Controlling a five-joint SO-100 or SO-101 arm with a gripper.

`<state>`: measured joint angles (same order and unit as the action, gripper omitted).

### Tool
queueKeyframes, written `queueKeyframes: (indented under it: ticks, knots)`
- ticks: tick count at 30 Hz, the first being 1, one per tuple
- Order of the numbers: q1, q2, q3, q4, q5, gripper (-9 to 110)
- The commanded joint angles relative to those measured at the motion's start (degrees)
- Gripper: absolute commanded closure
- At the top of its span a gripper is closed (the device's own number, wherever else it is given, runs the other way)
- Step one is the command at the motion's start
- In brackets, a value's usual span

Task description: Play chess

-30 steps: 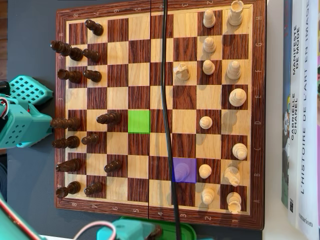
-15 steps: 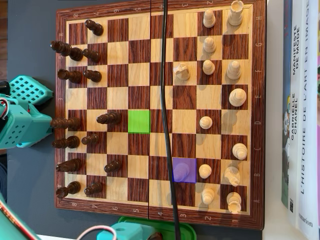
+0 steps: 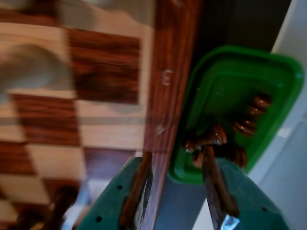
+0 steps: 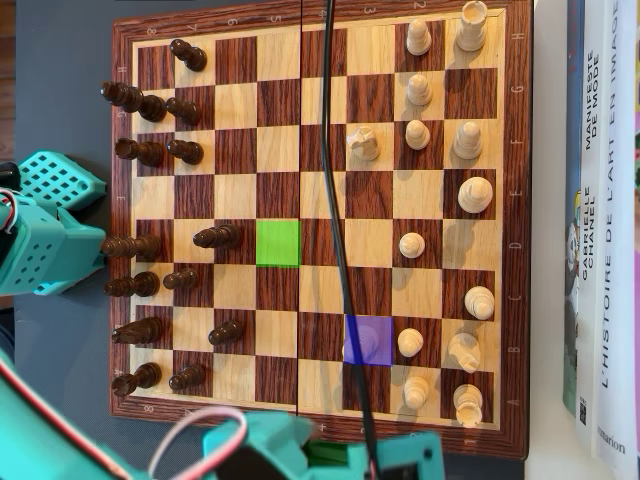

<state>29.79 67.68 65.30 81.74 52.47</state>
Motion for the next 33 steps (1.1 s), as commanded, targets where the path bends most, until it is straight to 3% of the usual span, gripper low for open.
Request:
queueKeyframes:
  ticks: [1, 8, 18, 26, 33]
  knots:
    - [-0.8, 7.3, -2.2, 2.4, 0.4, 86]
    - [-2.9, 18.6, 5.7, 3.3, 4.7, 86]
    - [-15.8, 28.7, 17.5, 3.2, 15.0, 86]
    - [-19.9, 25.8, 21.0, -5.5, 15.8, 86]
    - [-17.1, 17.8, 16.0, -5.9, 15.0, 86]
